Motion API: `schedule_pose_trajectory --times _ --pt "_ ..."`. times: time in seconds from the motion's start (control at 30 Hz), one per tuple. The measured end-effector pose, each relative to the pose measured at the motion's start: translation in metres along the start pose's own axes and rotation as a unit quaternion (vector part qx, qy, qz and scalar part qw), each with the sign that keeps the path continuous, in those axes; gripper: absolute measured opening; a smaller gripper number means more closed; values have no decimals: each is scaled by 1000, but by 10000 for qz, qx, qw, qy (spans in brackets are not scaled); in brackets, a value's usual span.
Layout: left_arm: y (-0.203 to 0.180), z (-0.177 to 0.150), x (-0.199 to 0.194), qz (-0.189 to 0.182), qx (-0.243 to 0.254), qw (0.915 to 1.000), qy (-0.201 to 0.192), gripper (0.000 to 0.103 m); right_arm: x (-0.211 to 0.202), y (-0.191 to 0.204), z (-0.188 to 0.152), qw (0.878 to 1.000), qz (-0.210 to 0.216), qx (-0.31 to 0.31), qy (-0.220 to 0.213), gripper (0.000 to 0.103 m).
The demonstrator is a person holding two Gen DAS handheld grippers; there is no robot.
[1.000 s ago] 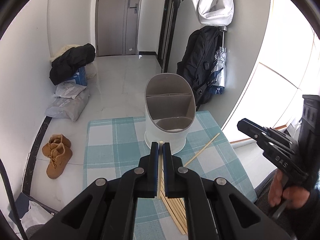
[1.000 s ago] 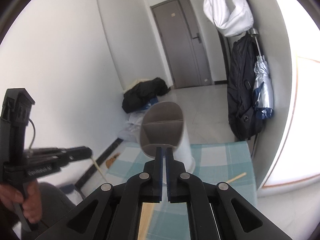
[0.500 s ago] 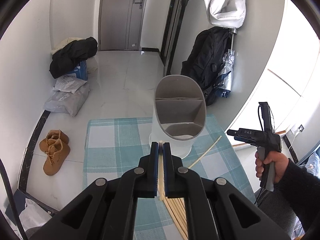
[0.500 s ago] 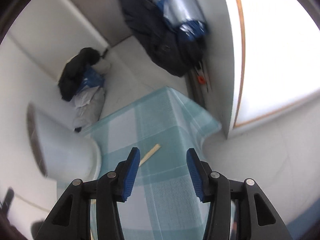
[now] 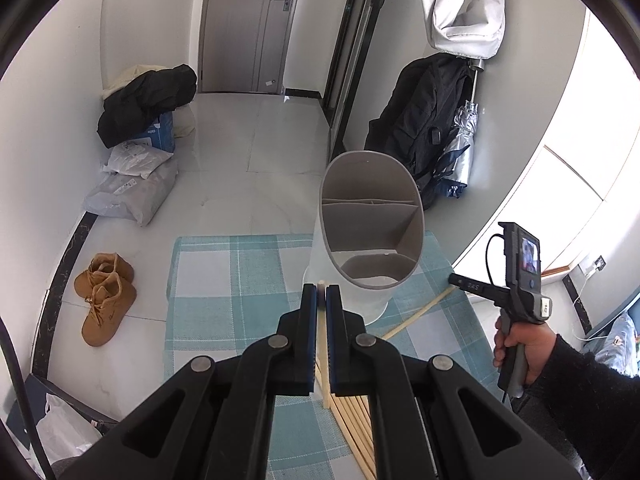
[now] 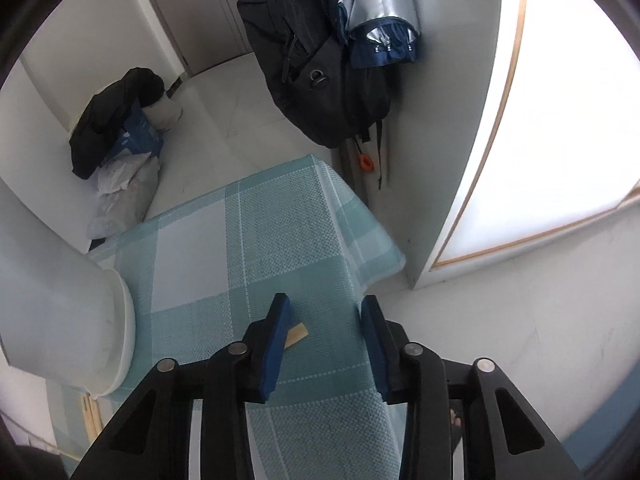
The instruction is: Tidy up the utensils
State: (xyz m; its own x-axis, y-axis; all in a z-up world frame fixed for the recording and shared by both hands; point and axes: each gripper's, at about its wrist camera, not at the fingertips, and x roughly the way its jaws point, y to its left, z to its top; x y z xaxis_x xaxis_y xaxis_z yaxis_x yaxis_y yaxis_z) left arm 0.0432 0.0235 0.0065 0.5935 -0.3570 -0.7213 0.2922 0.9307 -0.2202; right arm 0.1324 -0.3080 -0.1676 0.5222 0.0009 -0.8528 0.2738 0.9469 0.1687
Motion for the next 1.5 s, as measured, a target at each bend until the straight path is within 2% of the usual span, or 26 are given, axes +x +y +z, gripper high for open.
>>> schedule_pose_trajectory --times 0.07,0.1,0.23,0.27,0.33,0.43,0.47,0.53,0.63,0.67,0.7,0.73,0.87,0.93,0.97,1.0,1.07,1.1,1.17,1.27,1.33,1.37,1.4,1.43,1.5 --pt "1 1 1 6 -9 10000 13 0 -6 -6 -3 10000 19 44 -75 12" --pt "0 1 0 4 -2 10000 17 0 -9 -11 -5 9999 52 77 -83 11" --pt "1 1 0 18 0 10000 0 1 -23 -22 -6 9993 227 201 -223 11" --pt "1 1 0 19 -3 10000 -8 1 -29 -24 -6 9989 307 191 -308 14" --pt "1 0 -1 26 5 10000 -26 1 -37 -21 -7 9973 632 94 -372 14" --pt "1 -1 -1 -9 -18 10000 -31 1 -38 -14 -6 9953 966 93 -47 20" --pt "1 -1 -1 -19 -20 10000 -31 1 -34 -12 -5 9940 1064 204 127 23" --pt "1 -1 -1 -41 -25 10000 -35 1 -24 -8 -3 9903 1224 442 493 24" --pt "1 -1 -2 -76 -25 10000 -56 1 -13 0 1 9911 891 668 729 26" --pt "2 -1 -2 -81 -23 9999 -69 1 -9 2 4 9918 701 742 765 29" --pt "3 -1 -2 -85 -25 9999 -87 1 -5 10 4 9935 304 760 786 29" --pt "4 -1 -1 -113 -38 9999 -100 1 -5 10 4 9935 304 760 786 30" --pt "10 -3 0 -185 -95 9997 -146 1 2 43 7 9968 -526 254 542 38" --pt "15 -2 1 -214 -136 9996 -156 1 7 58 6 9947 -925 -9 443 38" --pt "16 -2 1 -222 -147 9995 -154 1 9 67 5 9925 -1159 -213 331 33" --pt "19 -1 2 -239 -169 9995 -145 1 9 67 5 9925 -1159 -213 331 25" --pt "22 0 3 -261 -231 9993 -115 1 10 68 3 9924 -1186 -226 228 17" --pt "23 0 3 -268 -250 9993 -104 1 10 67 4 9927 -1174 -195 197 11" --pt "26 1 5 -290 -302 9991 -74 1 7 65 3 9934 -1123 -168 143 6" --pt "28 2 6 -290 -333 9990 -50 1 5 58 3 9963 -858 -41 86 6" --pt "28 1 5 -279 -337 9990 -34 1 1 47 1 9985 -532 129 93 6" --pt "27 2 5 -267 -334 9991 -23 1 -4 41 -1 9994 -236 272 17 6" --pt "28 1 5 -258 -335 9991 -17 1 -4 41 -1 9994 -236 272 17 6" --pt "26 2 4 -242 -319 9992 -2 1 -9 37 -3 9995 18 315 -49 6" --pt "24 2 3 -192 -259 9995 34 1 -18 36 -7 9993 190 266 -191 6"
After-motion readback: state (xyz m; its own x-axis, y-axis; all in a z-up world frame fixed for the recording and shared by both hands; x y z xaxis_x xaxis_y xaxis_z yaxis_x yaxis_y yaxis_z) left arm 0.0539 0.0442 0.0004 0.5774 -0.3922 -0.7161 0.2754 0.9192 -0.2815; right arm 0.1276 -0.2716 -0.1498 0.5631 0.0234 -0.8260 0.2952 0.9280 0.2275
